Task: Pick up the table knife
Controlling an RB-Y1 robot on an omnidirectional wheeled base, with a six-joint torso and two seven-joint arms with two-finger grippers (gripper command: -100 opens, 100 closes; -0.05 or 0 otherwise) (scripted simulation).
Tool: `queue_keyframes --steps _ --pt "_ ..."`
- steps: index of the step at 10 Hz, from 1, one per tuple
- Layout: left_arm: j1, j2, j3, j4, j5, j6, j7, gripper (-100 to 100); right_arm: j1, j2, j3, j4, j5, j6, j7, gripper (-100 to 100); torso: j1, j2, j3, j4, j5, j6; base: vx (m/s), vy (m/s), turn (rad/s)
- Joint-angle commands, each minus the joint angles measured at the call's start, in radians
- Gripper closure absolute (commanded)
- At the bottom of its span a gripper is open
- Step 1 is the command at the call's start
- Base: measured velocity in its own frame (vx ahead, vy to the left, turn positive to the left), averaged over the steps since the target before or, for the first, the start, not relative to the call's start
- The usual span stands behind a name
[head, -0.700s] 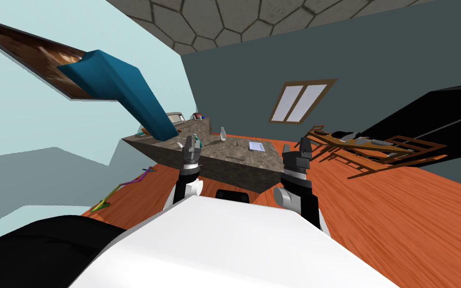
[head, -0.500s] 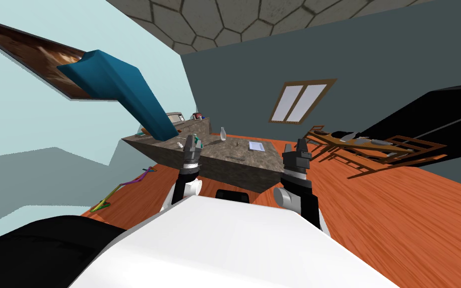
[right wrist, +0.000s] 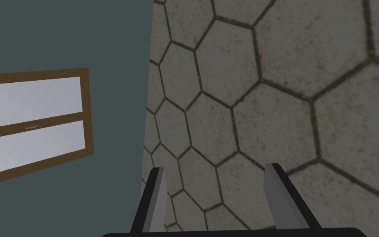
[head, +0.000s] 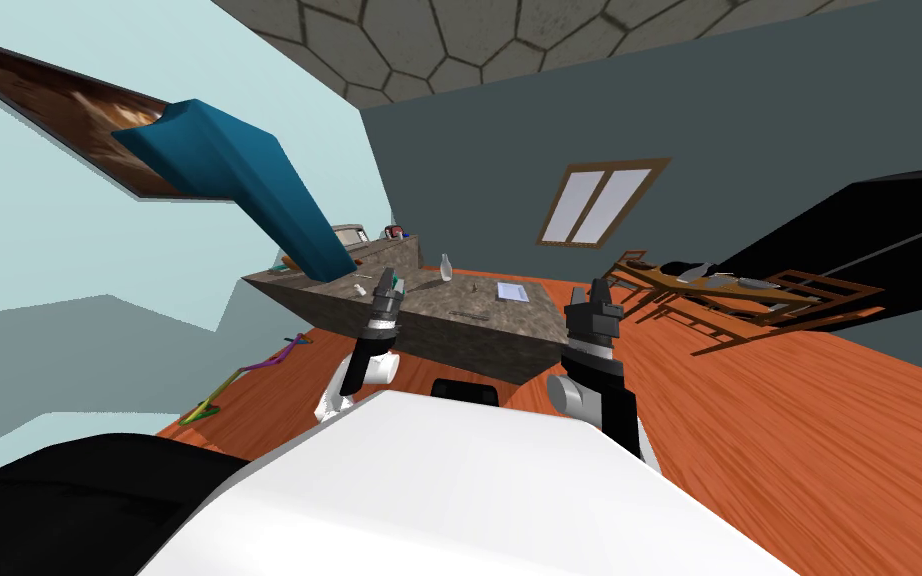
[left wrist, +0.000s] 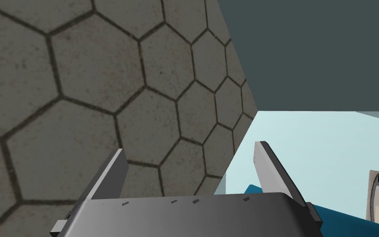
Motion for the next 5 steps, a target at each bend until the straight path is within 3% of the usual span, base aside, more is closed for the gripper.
queue_keyframes --steps 1,5 --pt "-0.009 0.008 0.004 0.001 -0.005 0.038 -0.004 -100 0.000 0.000 0.000 0.000 0.000 0.000 0.000 0 0.000 0.000 0.000 0.000 0.000 0.000 -0.011 -0.003 -0.009" --pt "-0.059 0.036 0.039 0.017 -0.015 0.142 -0.007 -100 0.000 0.000 0.000 0.000 0.000 0.000 0.000 0 0.000 0.000 0.000 0.000 0.000 0.000 -0.010 -0.005 -0.015"
